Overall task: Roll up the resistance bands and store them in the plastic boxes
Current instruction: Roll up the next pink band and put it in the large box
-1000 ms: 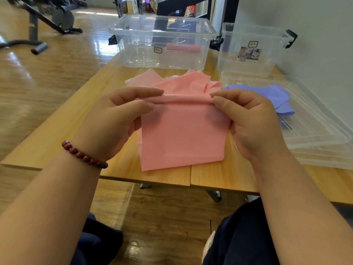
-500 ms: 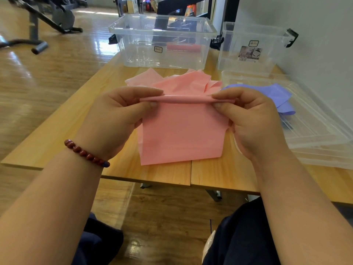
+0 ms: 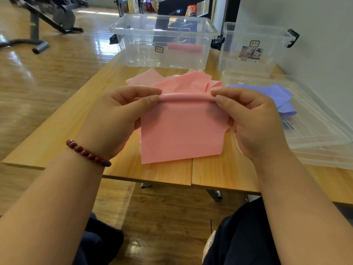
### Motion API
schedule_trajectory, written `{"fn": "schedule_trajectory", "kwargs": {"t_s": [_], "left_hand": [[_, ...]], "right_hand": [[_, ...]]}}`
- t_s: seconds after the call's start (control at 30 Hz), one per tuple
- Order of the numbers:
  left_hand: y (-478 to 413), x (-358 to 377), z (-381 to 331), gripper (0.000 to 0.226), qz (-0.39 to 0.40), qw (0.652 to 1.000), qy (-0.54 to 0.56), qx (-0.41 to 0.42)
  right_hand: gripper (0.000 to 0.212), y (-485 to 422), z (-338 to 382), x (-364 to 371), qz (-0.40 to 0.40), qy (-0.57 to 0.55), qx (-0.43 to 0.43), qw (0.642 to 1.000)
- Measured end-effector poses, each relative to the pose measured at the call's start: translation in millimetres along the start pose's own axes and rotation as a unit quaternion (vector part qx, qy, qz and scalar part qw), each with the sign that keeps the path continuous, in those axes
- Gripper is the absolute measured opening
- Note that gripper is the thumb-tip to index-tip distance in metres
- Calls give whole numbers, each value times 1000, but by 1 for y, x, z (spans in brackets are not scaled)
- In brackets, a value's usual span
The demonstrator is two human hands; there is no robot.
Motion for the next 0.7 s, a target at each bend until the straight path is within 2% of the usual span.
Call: {"fn": "schedule_trajectory", "kwargs": {"t_s": [0.27,0.33,0.5,0.6,0.7], "left_hand": [[-1,1,0,25,1,1000,-12,4],[-2,0,0,17,-8,1000,-24,9],[-3,-3,-2,17,8,999,-44,4],[-3,-4,-4,17,25,999,-21,-13],[-2,-2,-5,21,35,997,54,-50]], "right_hand": [[23,-3,-2,-2,-11,16,-23,1000],[25,-3,-1,-2,-6,23,-24,999],[26,0,3,-1,21,27,-15,999],[33,1,4,-1,33,4,-13,999],[37,-1,2,-2,43,-33,4,999]]}}
Point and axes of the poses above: each hand's wrist, its own y-axis away from the middle knuckle, its own x-axis out of the palm, z = x × y, the point moved 3 cm from there along -y, towards the middle knuckle, and after that the axes turned 12 degrees about x, right-handed, at the moved point
